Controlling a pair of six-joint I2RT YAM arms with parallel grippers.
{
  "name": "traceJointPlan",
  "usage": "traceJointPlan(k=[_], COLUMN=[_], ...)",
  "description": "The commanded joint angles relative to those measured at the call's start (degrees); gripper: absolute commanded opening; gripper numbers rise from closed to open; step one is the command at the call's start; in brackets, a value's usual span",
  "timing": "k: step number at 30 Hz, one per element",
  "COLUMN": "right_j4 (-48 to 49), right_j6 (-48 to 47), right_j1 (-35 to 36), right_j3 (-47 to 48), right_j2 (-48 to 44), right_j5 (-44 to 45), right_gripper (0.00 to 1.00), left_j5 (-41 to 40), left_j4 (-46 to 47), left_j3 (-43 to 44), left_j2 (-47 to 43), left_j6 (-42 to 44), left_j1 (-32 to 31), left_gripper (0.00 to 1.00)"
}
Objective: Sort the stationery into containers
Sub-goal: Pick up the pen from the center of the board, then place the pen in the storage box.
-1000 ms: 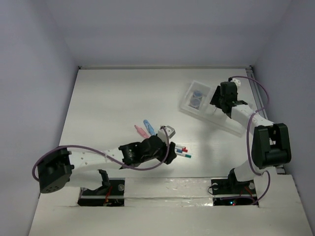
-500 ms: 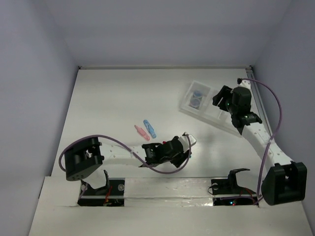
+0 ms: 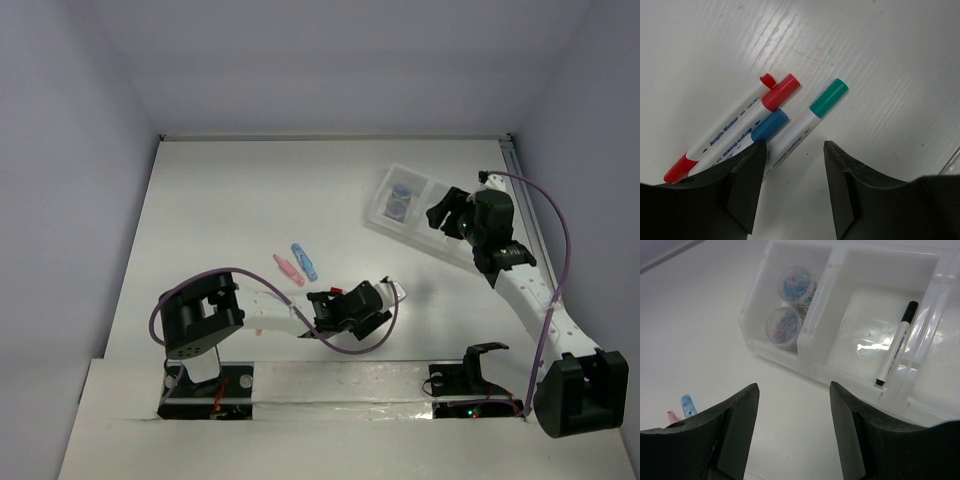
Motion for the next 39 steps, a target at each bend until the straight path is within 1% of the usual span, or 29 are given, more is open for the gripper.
traceJointPlan(k=[1, 3, 4, 6, 9, 11, 12, 15, 16, 19, 20, 25, 26, 27, 28, 29, 31, 32, 33, 35, 36, 38, 39], right_j4=[0.5, 0.2, -0.1, -0.2, -0.6, -1.1, -1.2, -1.9, -2.3, -3.2, -3.5, -7.0, -7.6, -8.5, -9.1, -9.6, -11.4, -12.1, -12.5, -13.5, -14.2, -15.0, -14.8], right_j6=[-0.5, -0.5, -0.5, -0.3, -0.2, -0.2, -0.1, -0.1, 0.0, 0.2, 0.3, 0.8, 1.0, 1.3, 1.6, 1.8, 2.4, 2.6, 2.8, 3.2, 3.4, 4.1, 5.0], right_j1=[0.2, 0.2, 0.2, 0.2, 0.2, 0.2, 0.2, 0.2, 0.2, 0.2, 0.2, 0.2, 0.2, 0.2, 0.2, 0.2, 0.2, 0.2, 0.2, 0.2, 0.2, 0.2, 0.2], right_j3=[-0.1, 0.2, 0.4, 0.8, 1.2, 1.1, 1.0, 0.7, 0.6, 1.1, 1.8, 6.4, 7.2, 8.8, 9.7, 10.7, 13.8, 14.9, 16.0, 18.7, 19.7, 21.2, 21.2], right_j2=[-1.6, -1.6, -1.6, -1.6, -1.7, -2.2, -2.5, -4.0, -4.5, -7.0, -7.9, -14.7, -16.0, -17.2, -18.2, -20.5, -22.6, -24.2, -25.2, -27.0, -28.4, -29.7, -30.8], right_j5=[-1.4, -1.5, -1.6, -1.8, -2.4, -3.0, -3.0, -3.2, -3.2, -4.0, -4.2, -5.3, -5.4, -5.5, -5.8, -6.1, -6.7, -6.7, -6.9, -7.4, -7.4, -8.4, -9.1], right_gripper=[0.64, 0.64, 0.64, 0.64, 0.64, 0.64, 0.64, 0.65, 0.65, 0.69, 0.71, 0.81, 0.87, 0.91, 0.92, 0.98, 0.98, 0.95, 1.00, 1.00, 1.00, 1.00, 1.00], left_j5=[0.9, 1.7, 1.9, 2.1, 2.4, 2.9, 2.9, 2.9, 2.9, 2.9, 3.2, 4.5, 4.5, 4.6, 4.7, 4.9, 4.8, 5.1, 5.1, 5.7, 6.2, 8.2, 9.3], left_j4=[1.4, 1.4, 1.3, 0.6, 0.4, 0.4, 0.5, 0.6, 0.5, 1.0, 1.3, 2.7, 2.9, 3.5, 3.7, 4.2, 5.0, 5.3, 5.5, 5.8, 5.7, 6.0, 6.0], left_j3=[1.3, 1.1, 1.0, 1.2, 1.2, 1.2, 1.1, 1.1, 1.0, 0.4, 0.1, -0.1, 0.3, 1.2, 1.9, 2.7, 6.1, 7.4, 10.5, 14.0, 15.8, 21.6, 23.6], left_j2=[0.5, 1.0, 1.1, 1.7, 2.0, 2.3, 2.6, 2.8, 2.7, 0.4, -0.7, -9.6, -10.7, -12.3, -12.8, -13.0, -12.4, -11.8, -9.8, -7.0, -3.8, -0.4, 3.4], left_j6=[0.7, 0.7, 0.7, 0.5, 0.3, 0.2, 0.1, -0.2, -0.3, -1.5, -1.8, -4.3, -5.1, -5.5, -5.9, -6.1, -7.1, -7.3, -7.6, -8.1, -8.3, -9.1, -9.5], left_j1=[0.8, 0.8, 0.8, 0.8, 0.8, 0.8, 0.8, 0.8, 0.8, 0.8, 0.8, 0.8, 0.8, 0.8, 0.8, 0.8, 1.4, 2.0, 2.8, 3.9, 4.5, 6.7, 7.7], left_gripper=[0.46, 0.41, 0.40, 0.31, 0.29, 0.23, 0.18, 0.09, 0.00, 0.00, 0.00, 0.00, 0.00, 0.00, 0.00, 0.00, 0.00, 0.00, 0.00, 0.00, 0.00, 0.00, 0.00])
